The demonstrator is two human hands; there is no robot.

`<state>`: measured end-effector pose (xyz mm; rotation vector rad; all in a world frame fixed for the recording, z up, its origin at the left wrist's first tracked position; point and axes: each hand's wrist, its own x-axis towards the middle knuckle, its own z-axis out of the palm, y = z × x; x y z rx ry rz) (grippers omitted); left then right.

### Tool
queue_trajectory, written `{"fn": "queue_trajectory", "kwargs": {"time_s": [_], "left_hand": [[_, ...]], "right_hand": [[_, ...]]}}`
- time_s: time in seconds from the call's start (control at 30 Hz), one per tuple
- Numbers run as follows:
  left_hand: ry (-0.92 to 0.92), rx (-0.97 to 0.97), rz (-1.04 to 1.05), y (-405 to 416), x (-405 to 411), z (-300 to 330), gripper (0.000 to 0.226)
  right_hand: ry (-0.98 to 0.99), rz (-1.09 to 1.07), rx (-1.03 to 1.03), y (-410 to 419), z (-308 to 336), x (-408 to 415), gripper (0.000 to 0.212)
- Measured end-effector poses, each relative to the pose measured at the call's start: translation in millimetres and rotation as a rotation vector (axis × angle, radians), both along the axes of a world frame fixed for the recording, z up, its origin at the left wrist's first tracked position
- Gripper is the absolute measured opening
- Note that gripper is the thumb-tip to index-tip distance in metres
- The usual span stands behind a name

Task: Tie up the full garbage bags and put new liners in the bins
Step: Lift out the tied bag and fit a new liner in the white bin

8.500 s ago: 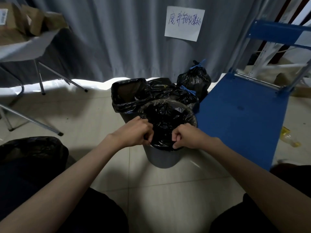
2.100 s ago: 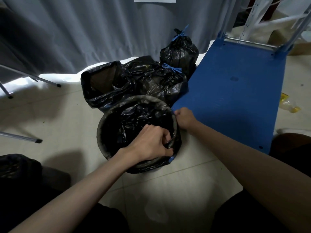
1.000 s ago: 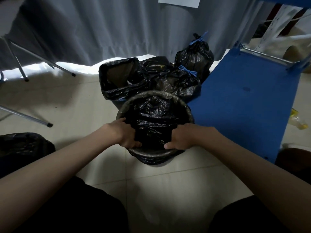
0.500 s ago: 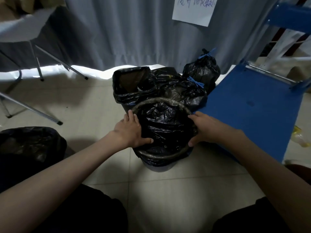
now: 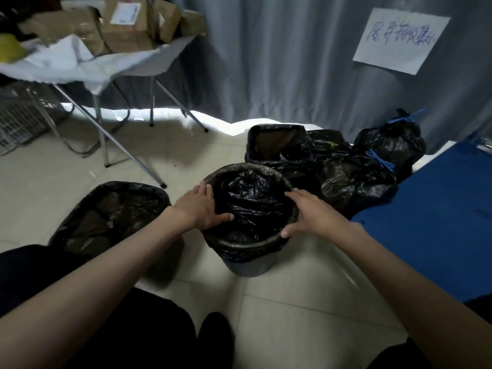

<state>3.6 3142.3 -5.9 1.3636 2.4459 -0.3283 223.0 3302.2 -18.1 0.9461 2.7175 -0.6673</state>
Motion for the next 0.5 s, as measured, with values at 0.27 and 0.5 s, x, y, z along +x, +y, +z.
{"fn": "queue_trajectory", "kwargs": {"time_s": [0.27, 0.5], "left_hand": [[-0.043, -0.001, -0.031, -39.6, 39.2, -17.9, 0.100], [0.057, 0.225, -0.040, -75.1, 45.9, -58.3, 0.102]], "right_hand": [[0.254, -0.017, 0.200, -41.0, -31.5, -31.4, 0.071], [0.357, 0.101, 0.364, -57.4, -77.9, -26.7, 0.075]]}}
